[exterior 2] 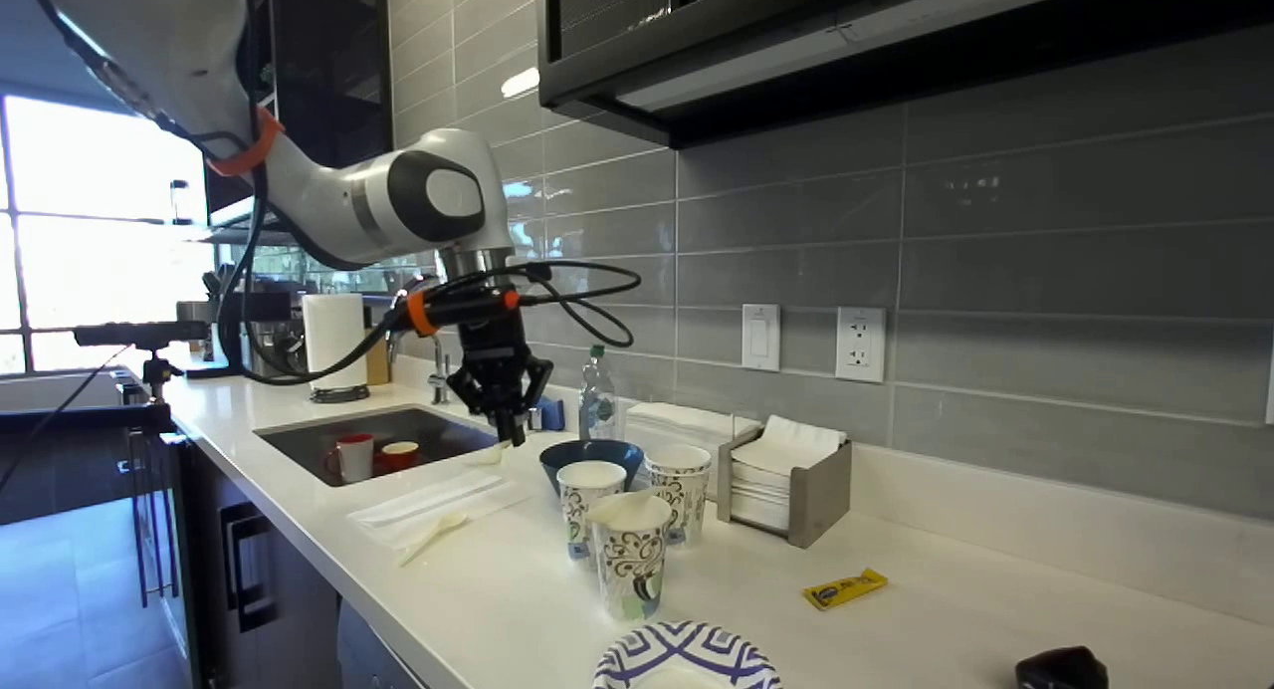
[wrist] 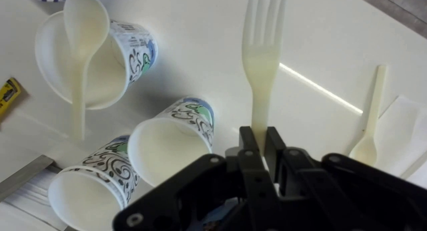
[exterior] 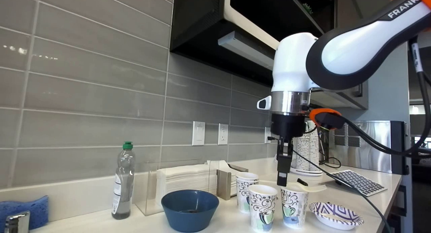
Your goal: Swap the places of the spoons on the cups
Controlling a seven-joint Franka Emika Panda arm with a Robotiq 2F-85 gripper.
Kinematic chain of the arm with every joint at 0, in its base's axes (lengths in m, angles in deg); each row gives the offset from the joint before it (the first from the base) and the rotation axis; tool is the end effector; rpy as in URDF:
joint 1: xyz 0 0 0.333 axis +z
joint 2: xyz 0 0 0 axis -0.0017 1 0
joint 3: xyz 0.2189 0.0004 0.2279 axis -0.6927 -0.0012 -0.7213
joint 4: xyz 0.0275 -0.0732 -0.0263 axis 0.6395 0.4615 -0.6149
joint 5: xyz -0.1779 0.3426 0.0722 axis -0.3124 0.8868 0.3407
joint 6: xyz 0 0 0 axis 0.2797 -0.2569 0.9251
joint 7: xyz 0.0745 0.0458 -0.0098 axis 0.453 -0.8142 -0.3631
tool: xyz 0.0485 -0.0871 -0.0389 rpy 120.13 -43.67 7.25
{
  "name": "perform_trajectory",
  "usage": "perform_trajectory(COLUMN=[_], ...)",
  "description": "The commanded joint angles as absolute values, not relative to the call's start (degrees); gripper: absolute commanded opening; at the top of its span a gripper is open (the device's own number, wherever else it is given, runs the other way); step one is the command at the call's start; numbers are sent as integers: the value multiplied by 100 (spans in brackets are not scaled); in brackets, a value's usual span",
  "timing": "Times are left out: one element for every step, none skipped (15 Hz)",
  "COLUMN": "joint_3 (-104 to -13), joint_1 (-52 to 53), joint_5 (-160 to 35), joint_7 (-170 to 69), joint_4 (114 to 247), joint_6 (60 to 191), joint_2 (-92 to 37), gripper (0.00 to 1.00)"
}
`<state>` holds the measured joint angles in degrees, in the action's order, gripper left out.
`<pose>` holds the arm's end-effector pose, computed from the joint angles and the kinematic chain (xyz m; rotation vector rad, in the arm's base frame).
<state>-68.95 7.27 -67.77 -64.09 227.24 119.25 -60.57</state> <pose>0.4438 0.1050 0.4268 2.9028 0.7185 0.1643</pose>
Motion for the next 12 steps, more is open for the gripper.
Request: perform_trajectory(joint_3=[-6751,-6698,-6649,-6595,-6562,-6531,-6517,-6511,-6510,-6514,-6519,-6517], joint_1=[576,543,515,501,494,485,482,488,490,491,478,469], joint_5=[-6900,-6868,-6833,-6756,-6696,-6653,-6620,-6581,-6542,-6494,-6513,-6469], joint_7=[-6560,-6611,-6655,-6730,-6772,-6820,-6817,-6816,-6806,-6816,-6810,-6790], joint_4=[22174,22067,21963,21863,21768,21672,21552,21475,21391,21309,21281,21259], joint_6=[11750,11789,11801,11847,11872,11879,11849,11843,11844,11837,11855,11866], joint_2=[-5736,-5624,-5530,-5406,-5285,-5168,-5039,-4929,-4829,-4728,-4646,-4589], gripper=[3,3,3,3,3,3,3,3,3,3,3,3])
